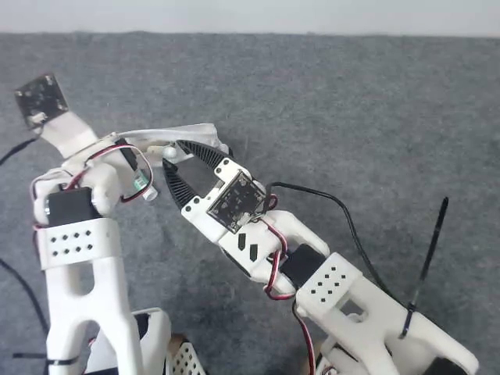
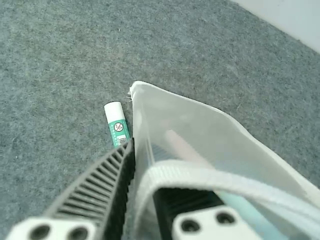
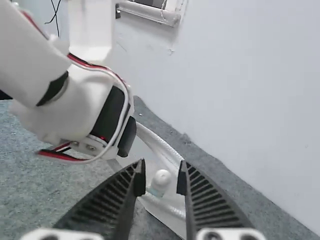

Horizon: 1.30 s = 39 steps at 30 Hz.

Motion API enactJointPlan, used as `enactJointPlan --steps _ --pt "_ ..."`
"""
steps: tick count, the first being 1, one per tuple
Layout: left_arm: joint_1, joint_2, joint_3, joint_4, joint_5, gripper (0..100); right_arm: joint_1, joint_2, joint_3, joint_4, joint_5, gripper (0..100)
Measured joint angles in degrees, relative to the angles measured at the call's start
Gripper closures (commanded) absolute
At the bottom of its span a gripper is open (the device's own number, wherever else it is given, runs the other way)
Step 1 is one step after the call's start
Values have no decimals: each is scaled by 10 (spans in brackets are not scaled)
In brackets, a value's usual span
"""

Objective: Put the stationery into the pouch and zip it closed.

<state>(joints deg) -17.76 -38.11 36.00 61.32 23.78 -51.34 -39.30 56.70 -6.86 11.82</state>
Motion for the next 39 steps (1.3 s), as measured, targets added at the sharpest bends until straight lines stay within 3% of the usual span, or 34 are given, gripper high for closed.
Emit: enactJointPlan --steps 8,17,20,24,32,39 --pt "0 0 0 0 0 988 0 75 -18 0 -62 896" --pt "0 0 0 0 0 988 5 84 -26 0 -76 902" --pt "0 0 0 0 0 988 5 84 -26 0 -76 986" --pt "0 0 0 0 0 988 6 84 -26 -18 -75 996" --pt "0 0 0 0 0 988 6 84 -27 -16 32 993" --pt "0 0 0 0 0 988 18 85 -99 84 91 994"
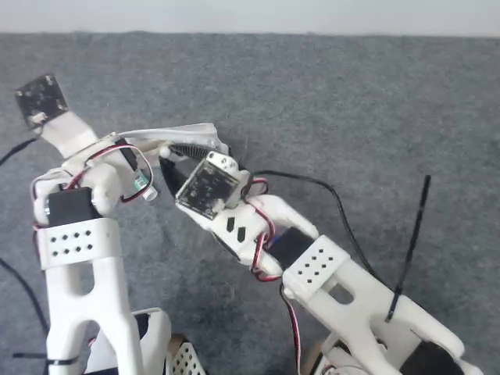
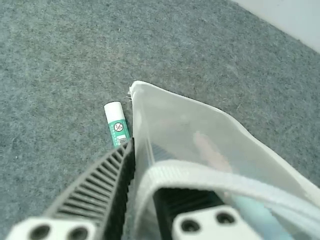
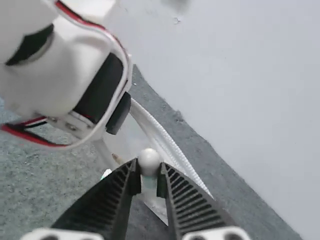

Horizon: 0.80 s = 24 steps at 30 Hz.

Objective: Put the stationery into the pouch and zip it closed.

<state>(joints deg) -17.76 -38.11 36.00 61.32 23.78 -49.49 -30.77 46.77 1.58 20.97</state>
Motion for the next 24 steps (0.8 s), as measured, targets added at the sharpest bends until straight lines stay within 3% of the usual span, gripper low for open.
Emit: enactJointPlan --steps 8,15,24 --pt "0 0 0 0 0 988 3 7 -155 246 126 988" --pt "-1 0 0 0 0 988 -4 67 -207 337 131 688" --pt "0 0 0 0 0 988 -22 2 -206 419 91 832"
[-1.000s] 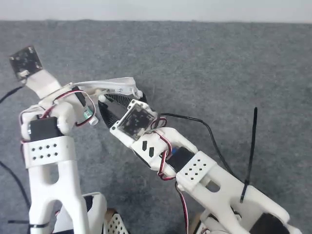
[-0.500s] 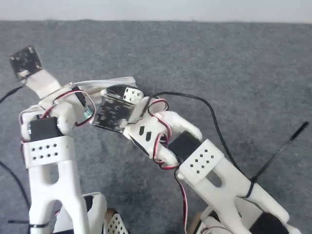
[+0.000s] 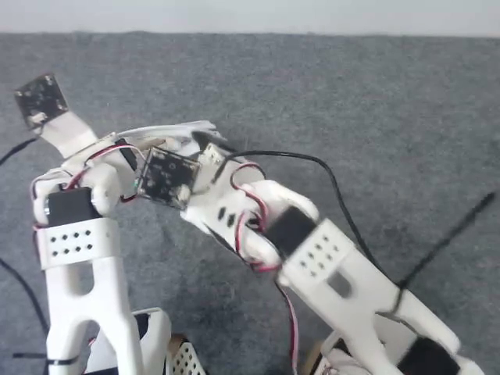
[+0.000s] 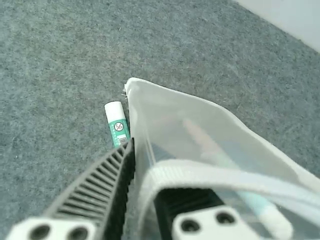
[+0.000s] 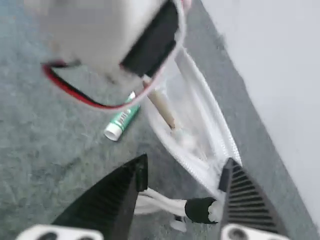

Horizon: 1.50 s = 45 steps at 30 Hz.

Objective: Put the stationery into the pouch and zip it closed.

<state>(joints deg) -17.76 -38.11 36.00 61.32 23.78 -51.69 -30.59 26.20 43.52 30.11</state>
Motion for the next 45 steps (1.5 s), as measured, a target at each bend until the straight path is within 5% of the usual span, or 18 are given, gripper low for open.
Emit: enactJointPlan --steps 21,31,45 --pt "0 0 0 0 0 988 36 -171 4 289 -210 843" --pt "0 0 0 0 0 988 61 -171 170 287 -215 843" --pt "0 0 0 0 0 988 112 -170 316 144 -215 843"
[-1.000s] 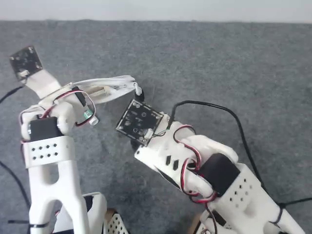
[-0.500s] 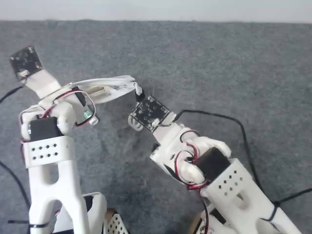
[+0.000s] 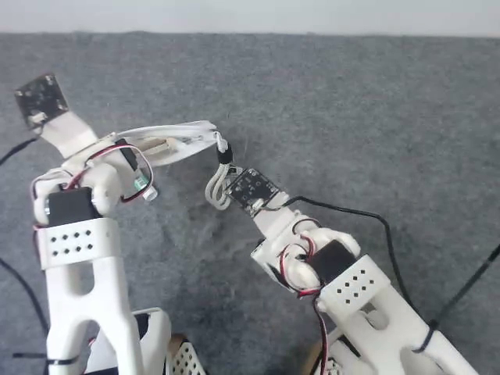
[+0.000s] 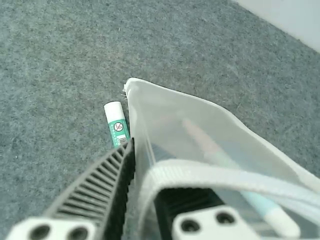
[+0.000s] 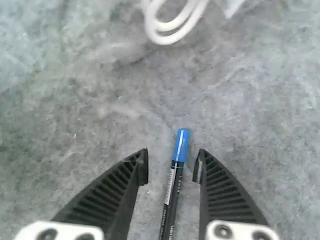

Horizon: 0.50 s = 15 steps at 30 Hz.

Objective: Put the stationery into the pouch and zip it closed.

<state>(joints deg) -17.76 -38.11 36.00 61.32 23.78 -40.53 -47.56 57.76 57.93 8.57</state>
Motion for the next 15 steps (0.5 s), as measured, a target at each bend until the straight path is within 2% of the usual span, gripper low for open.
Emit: enactJointPlan --steps 10,15 --pt "0 0 0 0 0 988 33 171 0 -90 0 843" --pt "0 0 0 0 0 988 59 261 -21 -99 0 843"
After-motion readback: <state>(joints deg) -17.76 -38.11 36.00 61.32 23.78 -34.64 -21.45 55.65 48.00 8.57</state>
